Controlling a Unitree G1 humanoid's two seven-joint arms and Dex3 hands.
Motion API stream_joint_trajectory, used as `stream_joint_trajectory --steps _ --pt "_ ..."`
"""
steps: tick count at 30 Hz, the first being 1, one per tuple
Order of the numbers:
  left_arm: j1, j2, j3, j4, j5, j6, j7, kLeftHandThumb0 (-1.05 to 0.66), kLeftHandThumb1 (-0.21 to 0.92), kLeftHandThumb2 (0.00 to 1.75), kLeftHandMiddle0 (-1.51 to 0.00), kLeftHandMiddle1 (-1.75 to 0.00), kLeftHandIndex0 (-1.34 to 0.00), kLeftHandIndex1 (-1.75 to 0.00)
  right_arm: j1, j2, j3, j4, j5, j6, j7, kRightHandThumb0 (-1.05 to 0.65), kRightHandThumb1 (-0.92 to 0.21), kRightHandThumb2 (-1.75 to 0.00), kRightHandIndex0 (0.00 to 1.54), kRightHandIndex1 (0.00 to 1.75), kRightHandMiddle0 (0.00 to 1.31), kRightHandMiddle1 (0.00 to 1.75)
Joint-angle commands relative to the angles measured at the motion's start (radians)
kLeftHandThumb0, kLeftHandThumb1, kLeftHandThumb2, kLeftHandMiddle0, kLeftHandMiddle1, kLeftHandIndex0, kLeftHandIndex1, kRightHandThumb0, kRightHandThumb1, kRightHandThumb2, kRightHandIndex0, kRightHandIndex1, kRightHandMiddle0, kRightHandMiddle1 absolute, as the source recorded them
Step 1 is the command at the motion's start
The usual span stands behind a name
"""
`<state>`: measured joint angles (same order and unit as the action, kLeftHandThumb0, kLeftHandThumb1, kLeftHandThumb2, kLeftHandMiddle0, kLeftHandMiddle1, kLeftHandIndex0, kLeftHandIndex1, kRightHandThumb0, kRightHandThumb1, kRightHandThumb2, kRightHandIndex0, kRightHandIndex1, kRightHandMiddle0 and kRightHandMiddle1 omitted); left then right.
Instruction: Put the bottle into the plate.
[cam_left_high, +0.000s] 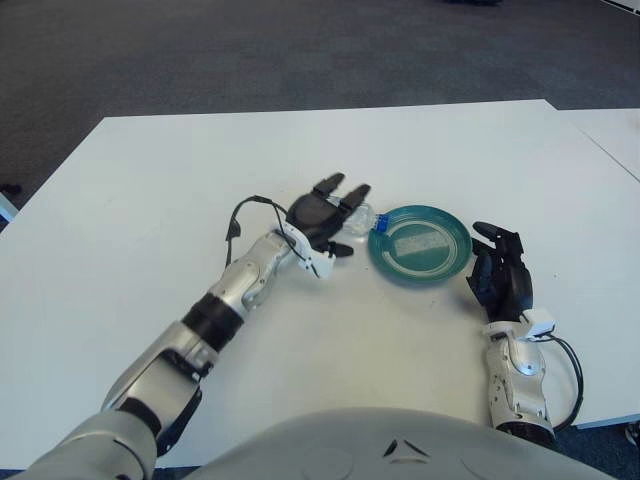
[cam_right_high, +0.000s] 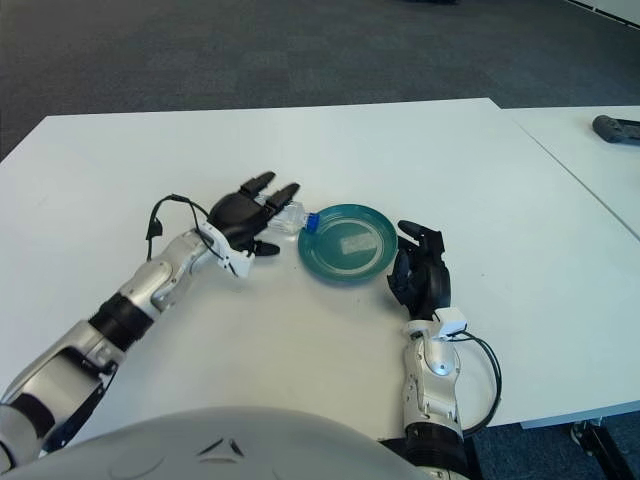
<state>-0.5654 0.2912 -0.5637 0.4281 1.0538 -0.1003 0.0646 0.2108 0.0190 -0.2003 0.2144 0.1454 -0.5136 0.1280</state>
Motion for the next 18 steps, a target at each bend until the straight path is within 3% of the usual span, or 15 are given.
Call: stream_joint_trajectory --steps 1,18 --pt "-0.107 -0.038 -0.018 0.095 0.013 0.003 0.052 -1.05 0.92 0.73 -0.10 -0.01 -0.01 -0.26 0.086 0.077 0.031 0.118 0.030 -0.014 0.011 -0.60 -0.87 -0.75 0.53 1.06 0.13 1.16" --pt "-0.247 -0.073 -0.103 0.400 0.013 -0.038 0.223 -1.05 0.92 0.67 -0.12 -0.01 0.00 -0.39 0.151 0.119 0.072 0.099 0.020 -0.042 0.018 -0.57 -0.82 -0.76 0.51 1.04 0.13 1.15"
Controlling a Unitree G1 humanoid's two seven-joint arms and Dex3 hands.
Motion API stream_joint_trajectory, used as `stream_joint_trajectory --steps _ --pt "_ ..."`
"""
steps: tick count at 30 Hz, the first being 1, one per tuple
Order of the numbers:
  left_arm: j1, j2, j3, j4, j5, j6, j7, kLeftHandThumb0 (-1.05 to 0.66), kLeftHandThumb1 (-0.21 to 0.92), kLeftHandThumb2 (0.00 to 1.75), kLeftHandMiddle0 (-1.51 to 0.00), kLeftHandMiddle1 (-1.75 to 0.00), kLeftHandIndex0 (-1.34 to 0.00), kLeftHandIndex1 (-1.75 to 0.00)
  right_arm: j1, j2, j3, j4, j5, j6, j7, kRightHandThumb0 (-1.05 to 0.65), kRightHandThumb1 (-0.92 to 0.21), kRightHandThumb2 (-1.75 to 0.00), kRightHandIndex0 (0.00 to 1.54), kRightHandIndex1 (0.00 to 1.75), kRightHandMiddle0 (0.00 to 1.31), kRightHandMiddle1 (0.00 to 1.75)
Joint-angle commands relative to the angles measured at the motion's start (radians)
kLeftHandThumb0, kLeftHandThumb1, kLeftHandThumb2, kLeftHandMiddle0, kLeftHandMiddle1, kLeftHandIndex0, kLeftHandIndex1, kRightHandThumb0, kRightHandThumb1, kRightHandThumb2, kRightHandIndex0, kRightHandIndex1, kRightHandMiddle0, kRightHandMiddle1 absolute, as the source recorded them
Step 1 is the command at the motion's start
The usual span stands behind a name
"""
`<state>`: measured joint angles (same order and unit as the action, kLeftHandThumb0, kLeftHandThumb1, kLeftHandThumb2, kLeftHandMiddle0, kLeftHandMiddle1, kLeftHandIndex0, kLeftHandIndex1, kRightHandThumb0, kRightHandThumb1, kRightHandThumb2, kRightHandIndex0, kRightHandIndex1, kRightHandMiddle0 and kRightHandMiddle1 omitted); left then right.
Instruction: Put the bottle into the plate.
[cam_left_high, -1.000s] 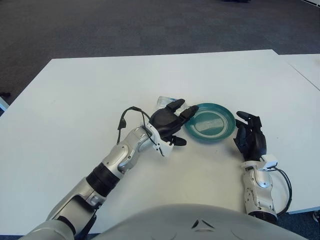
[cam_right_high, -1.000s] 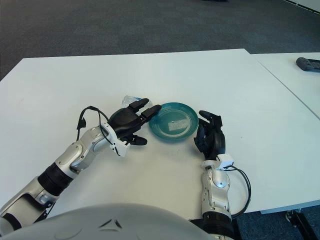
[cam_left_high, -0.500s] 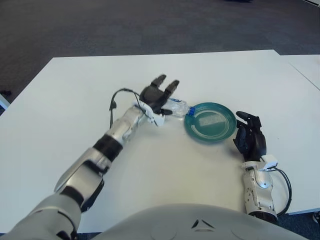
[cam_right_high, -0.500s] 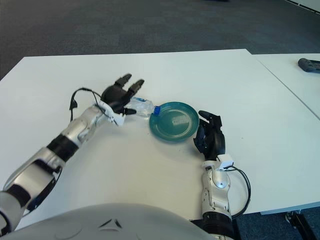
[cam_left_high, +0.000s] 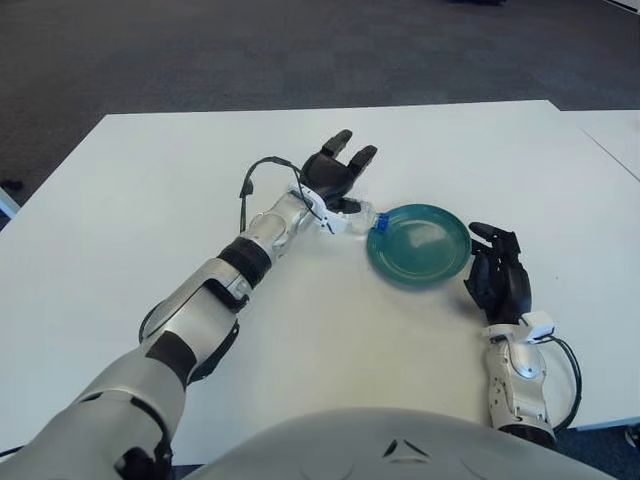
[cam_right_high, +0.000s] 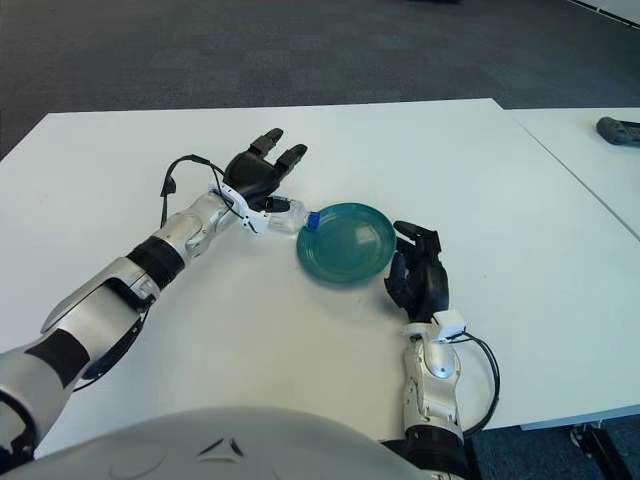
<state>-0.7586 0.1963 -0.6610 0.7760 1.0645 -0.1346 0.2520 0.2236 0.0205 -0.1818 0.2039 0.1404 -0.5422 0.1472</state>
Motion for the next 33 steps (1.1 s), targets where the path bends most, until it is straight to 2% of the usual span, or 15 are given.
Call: stream_joint_trajectory --steps 1,15,22,33 --pt "-0.057 0.022 -0.009 0.059 0.002 -0.006 0.041 -1.05 0.92 0.66 -0.12 -0.01 0.00 -0.40 0.142 0.118 0.056 0.107 0.024 -0.014 -0.002 -0.57 -0.82 -0.77 0.50 1.03 0.13 1.15" --pt "-0.106 0.012 -0.065 0.169 0.001 -0.045 0.089 -1.05 0.92 0.61 -0.15 -0.01 0.00 -0.45 0.175 0.117 0.072 0.090 0.022 -0.022 -0.014 -0.57 -0.83 -0.76 0.51 1.03 0.11 1.18" --pt "-0.101 0.000 -0.067 0.182 -0.021 -0.059 0.082 -1.05 0.92 0.61 -0.16 -0.01 0.00 -0.46 0.172 0.114 0.070 0.103 0.025 -0.034 -0.009 -0.58 -0.86 -0.74 0.51 1.05 0.11 1.20" --pt "-0.100 -0.014 -0.064 0.219 -0.074 -0.085 0.041 -1.05 0.92 0.62 -0.16 0.00 0.00 -0.40 0.178 0.117 0.070 0.094 0.036 -0.032 -0.002 -0.55 -0.84 -0.78 0.52 1.03 0.10 1.18"
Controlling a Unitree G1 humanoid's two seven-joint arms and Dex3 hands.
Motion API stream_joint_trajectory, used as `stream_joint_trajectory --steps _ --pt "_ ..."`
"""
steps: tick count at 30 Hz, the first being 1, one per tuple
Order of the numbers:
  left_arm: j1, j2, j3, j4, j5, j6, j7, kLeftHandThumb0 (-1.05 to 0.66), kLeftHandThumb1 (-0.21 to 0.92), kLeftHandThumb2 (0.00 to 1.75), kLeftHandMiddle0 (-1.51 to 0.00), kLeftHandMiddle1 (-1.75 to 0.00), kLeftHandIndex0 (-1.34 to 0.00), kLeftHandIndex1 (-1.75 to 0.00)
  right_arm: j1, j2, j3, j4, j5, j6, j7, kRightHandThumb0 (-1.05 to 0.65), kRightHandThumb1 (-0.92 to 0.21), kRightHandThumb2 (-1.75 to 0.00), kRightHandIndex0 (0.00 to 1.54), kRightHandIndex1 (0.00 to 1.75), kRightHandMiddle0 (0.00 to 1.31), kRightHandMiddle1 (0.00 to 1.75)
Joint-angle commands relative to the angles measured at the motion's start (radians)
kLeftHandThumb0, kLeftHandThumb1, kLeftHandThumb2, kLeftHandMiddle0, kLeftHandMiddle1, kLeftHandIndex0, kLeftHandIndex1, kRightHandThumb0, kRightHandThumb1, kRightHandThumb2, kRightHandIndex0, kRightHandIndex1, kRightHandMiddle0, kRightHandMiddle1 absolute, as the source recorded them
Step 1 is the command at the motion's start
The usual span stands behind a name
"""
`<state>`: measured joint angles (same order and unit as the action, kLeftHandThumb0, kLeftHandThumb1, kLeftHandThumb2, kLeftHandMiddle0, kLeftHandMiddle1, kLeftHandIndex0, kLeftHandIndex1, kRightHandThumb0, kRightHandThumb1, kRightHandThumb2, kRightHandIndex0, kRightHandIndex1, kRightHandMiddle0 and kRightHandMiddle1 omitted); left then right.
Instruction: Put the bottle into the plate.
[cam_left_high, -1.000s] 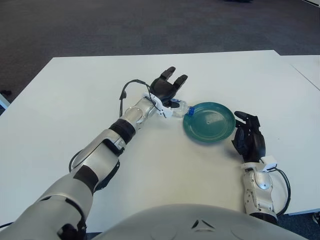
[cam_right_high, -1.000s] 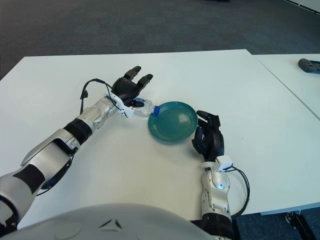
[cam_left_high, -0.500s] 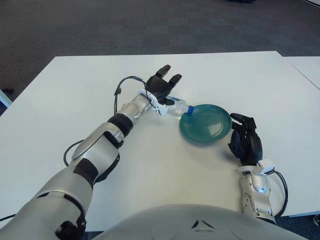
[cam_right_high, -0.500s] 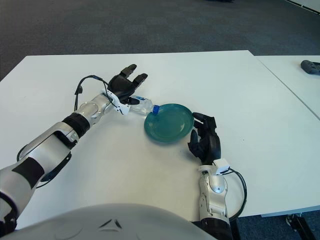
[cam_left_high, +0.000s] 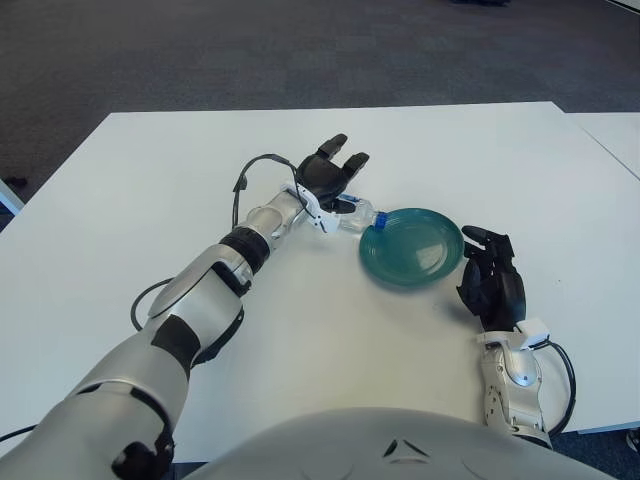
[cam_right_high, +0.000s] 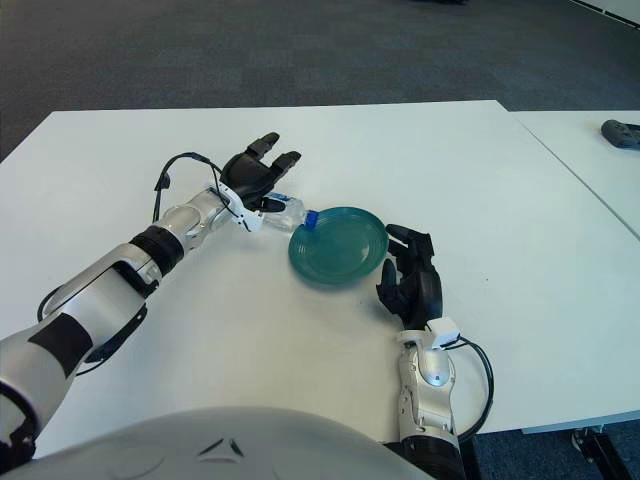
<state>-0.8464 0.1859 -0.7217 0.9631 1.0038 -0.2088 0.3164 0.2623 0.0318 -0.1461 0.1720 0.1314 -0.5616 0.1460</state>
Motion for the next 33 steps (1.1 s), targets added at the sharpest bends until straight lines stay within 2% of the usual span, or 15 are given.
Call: stream_joint_trajectory --steps 1,9,16,33 --pt "-0.013 -0.005 -0.004 0.037 -0.017 -0.014 -0.027 -1.05 0.92 0.62 -0.16 0.00 0.00 -0.40 0.141 0.107 0.035 0.123 0.044 -0.012 -0.002 -0.55 -0.83 -0.78 0.52 1.03 0.09 1.17" --pt "-0.027 -0.027 -0.019 0.126 -0.044 -0.075 -0.054 -1.05 0.92 0.64 -0.25 -0.04 0.00 -0.52 0.174 0.112 0.046 0.080 0.027 -0.010 -0.018 -0.57 -0.84 -0.78 0.51 1.02 0.09 1.17" --pt "-0.007 -0.042 -0.026 0.162 -0.071 -0.130 -0.102 -1.05 0.92 0.58 -0.31 -0.05 0.00 -0.63 0.200 0.110 0.057 0.044 0.018 -0.005 -0.033 -0.59 -0.88 -0.72 0.49 1.02 0.09 1.16" --pt "0.004 -0.050 -0.032 0.151 -0.127 -0.119 -0.226 -1.05 0.92 0.52 -0.34 -0.05 0.00 -0.68 0.206 0.096 0.062 0.030 0.018 0.003 -0.045 -0.60 -0.91 -0.67 0.47 1.03 0.07 1.15"
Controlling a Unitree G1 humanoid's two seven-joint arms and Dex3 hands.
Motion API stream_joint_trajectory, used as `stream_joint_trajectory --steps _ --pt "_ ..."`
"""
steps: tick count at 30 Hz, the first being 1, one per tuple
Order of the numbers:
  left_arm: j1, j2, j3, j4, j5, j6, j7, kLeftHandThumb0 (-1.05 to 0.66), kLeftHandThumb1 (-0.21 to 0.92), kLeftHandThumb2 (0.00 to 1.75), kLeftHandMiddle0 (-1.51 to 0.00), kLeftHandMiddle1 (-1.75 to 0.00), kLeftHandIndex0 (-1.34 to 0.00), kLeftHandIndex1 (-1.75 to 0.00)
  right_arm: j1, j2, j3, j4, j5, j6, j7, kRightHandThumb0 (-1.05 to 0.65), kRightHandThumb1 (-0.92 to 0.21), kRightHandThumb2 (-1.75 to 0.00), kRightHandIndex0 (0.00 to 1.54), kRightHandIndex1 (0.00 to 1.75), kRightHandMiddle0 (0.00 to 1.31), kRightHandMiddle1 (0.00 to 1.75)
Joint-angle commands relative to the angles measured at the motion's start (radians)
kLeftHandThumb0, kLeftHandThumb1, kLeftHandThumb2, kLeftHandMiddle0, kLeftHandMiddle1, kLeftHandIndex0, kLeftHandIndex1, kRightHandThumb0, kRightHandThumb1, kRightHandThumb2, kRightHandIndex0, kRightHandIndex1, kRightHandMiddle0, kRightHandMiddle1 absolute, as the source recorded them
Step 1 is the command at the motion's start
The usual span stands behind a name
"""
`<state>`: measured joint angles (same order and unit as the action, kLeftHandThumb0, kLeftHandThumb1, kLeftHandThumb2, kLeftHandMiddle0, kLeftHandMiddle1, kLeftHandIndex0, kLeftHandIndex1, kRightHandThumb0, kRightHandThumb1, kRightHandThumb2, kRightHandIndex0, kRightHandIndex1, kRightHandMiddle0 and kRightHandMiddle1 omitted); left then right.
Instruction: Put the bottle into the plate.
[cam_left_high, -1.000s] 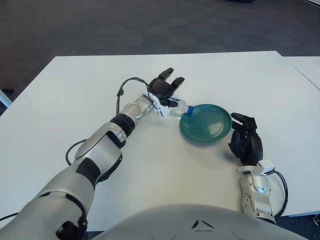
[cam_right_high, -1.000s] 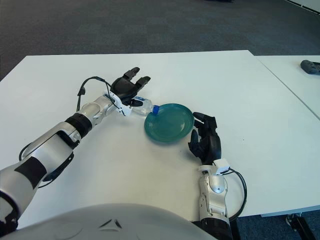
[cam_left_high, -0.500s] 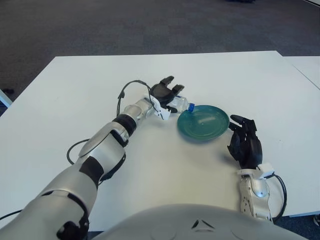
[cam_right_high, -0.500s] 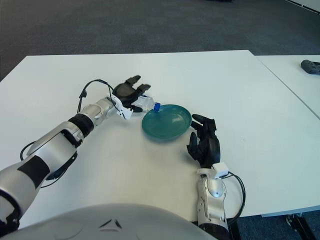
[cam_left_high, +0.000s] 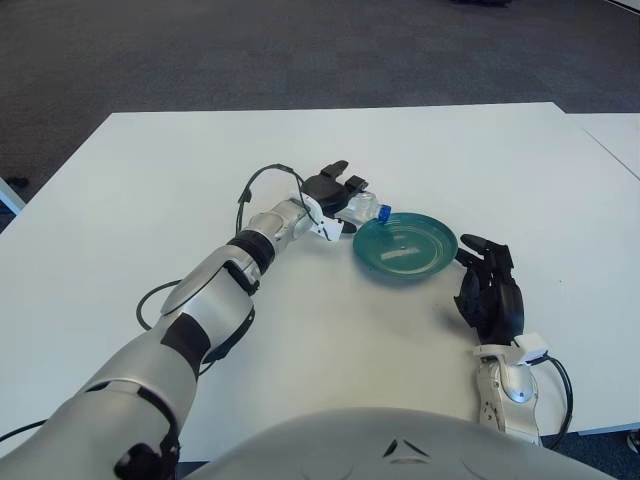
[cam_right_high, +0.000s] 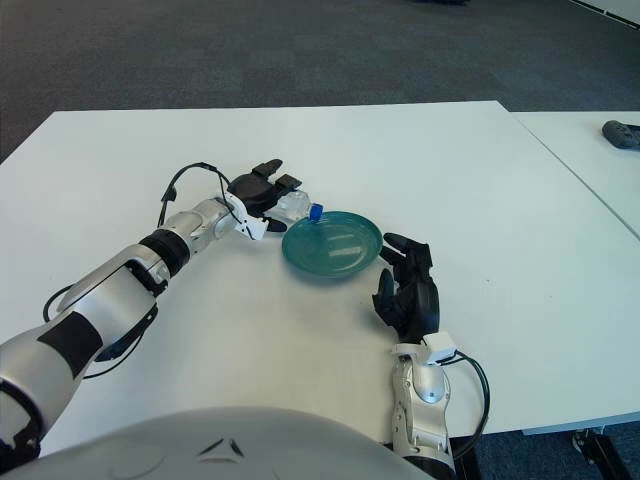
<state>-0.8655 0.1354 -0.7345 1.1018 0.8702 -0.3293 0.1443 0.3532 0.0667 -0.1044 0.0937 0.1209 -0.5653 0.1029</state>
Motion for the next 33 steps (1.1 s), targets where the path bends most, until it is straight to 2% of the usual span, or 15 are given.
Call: stream_joint_trajectory --steps 1,6,10,11,12,13,14,16,17,18,19,20,23,29,33 --pt "0.024 0.000 -0.020 0.011 0.005 0.002 -0.057 -1.05 0.92 0.51 -0.34 -0.05 0.00 -0.68 0.116 0.060 0.020 0.107 0.031 0.007 0.000 -0.60 -0.90 -0.67 0.47 1.03 0.07 1.15" --pt "0.029 0.001 -0.017 0.007 -0.004 -0.002 -0.067 -1.05 0.92 0.49 -0.37 -0.05 0.00 -0.72 0.116 0.056 0.020 0.105 0.038 0.008 0.006 -0.60 -0.91 -0.67 0.47 1.03 0.07 1.15" --pt "0.028 -0.001 -0.013 0.011 -0.014 -0.004 -0.071 -1.05 0.92 0.46 -0.43 -0.09 0.00 -0.97 0.115 0.055 0.017 0.104 0.035 0.010 0.001 -0.61 -0.91 -0.67 0.47 1.03 0.08 1.15" --pt "0.026 -0.002 -0.012 0.014 -0.017 -0.004 -0.073 -1.05 0.92 0.43 -0.38 -0.45 -0.01 -1.16 0.115 0.055 0.016 0.104 0.034 0.010 -0.001 -0.61 -0.91 -0.67 0.47 1.03 0.08 1.15" --pt "0.022 -0.008 -0.008 0.025 -0.024 -0.001 -0.077 -1.05 0.92 0.42 -0.35 -0.61 0.00 -1.23 0.115 0.056 0.015 0.105 0.033 0.009 -0.003 -0.61 -0.91 -0.67 0.47 1.03 0.08 1.15" --pt "0.018 -0.011 -0.006 0.033 -0.029 0.002 -0.080 -1.02 0.92 0.37 -0.35 -1.02 -0.02 -1.38 0.115 0.056 0.014 0.105 0.034 0.009 -0.004 -0.60 -0.91 -0.67 0.48 1.03 0.08 1.15" --pt "0.015 -0.018 -0.003 0.045 -0.033 0.009 -0.079 -1.00 0.92 0.33 -0.35 -1.28 -0.04 -1.49 0.116 0.057 0.014 0.105 0.035 0.008 -0.005 -0.60 -0.91 -0.66 0.48 1.03 0.08 1.15" --pt "0.011 -0.024 -0.001 0.058 -0.037 0.017 -0.076 -0.84 0.85 0.36 -0.48 -1.51 -0.19 -1.61 0.117 0.058 0.014 0.105 0.036 0.006 -0.005 -0.60 -0.91 -0.66 0.48 1.03 0.08 1.15" --pt "0.014 -0.030 -0.002 0.072 -0.036 0.024 -0.060 -0.80 0.81 0.40 -0.51 -1.56 -0.22 -1.64 0.117 0.059 0.014 0.105 0.037 0.004 -0.005 -0.60 -0.91 -0.66 0.48 1.03 0.08 1.15" --pt "0.025 -0.040 -0.002 0.096 -0.033 0.035 -0.023 -0.68 0.67 0.68 -0.59 -1.62 -0.33 -1.68 0.118 0.061 0.014 0.104 0.038 0.002 -0.005 -0.60 -0.91 -0.66 0.48 1.03 0.08 1.15" --pt "0.032 -0.047 -0.002 0.114 -0.031 0.043 0.005 -0.61 0.54 0.91 -0.69 -1.67 -0.43 -1.70 0.119 0.061 0.014 0.103 0.039 0.000 -0.004 -0.60 -0.91 -0.66 0.48 1.03 0.08 1.15" --pt "0.036 -0.052 0.005 0.117 -0.037 0.046 0.026 -0.56 0.45 1.06 -0.76 -1.70 -0.50 -1.72 0.121 0.062 0.015 0.101 0.039 -0.002 -0.004 -0.60 -0.91 -0.66 0.48 1.03 0.08 1.15" --pt "0.037 -0.056 0.018 0.120 -0.050 0.040 0.055 -0.51 0.33 1.26 -0.88 -1.73 -0.59 -1.74 0.123 0.064 0.015 0.099 0.039 -0.005 -0.004 -0.60 -0.91 -0.66 0.48 1.04 0.09 1.16" --pt "0.055 -0.059 0.051 0.136 -0.092 -0.012 0.092 -0.51 0.22 1.43 -1.06 -1.74 -0.69 -1.75 0.126 0.070 0.012 0.094 0.048 -0.002 -0.008 -0.60 -0.90 -0.67 0.49 1.05 0.10 1.17" --pt "0.058 -0.060 0.061 0.141 -0.104 -0.032 0.098 -0.52 0.20 1.46 -1.11 -1.75 -0.71 -1.75 0.123 0.073 0.007 0.098 0.054 -0.003 -0.009 -0.60 -0.89 -0.68 0.49 1.05 0.11 1.17"
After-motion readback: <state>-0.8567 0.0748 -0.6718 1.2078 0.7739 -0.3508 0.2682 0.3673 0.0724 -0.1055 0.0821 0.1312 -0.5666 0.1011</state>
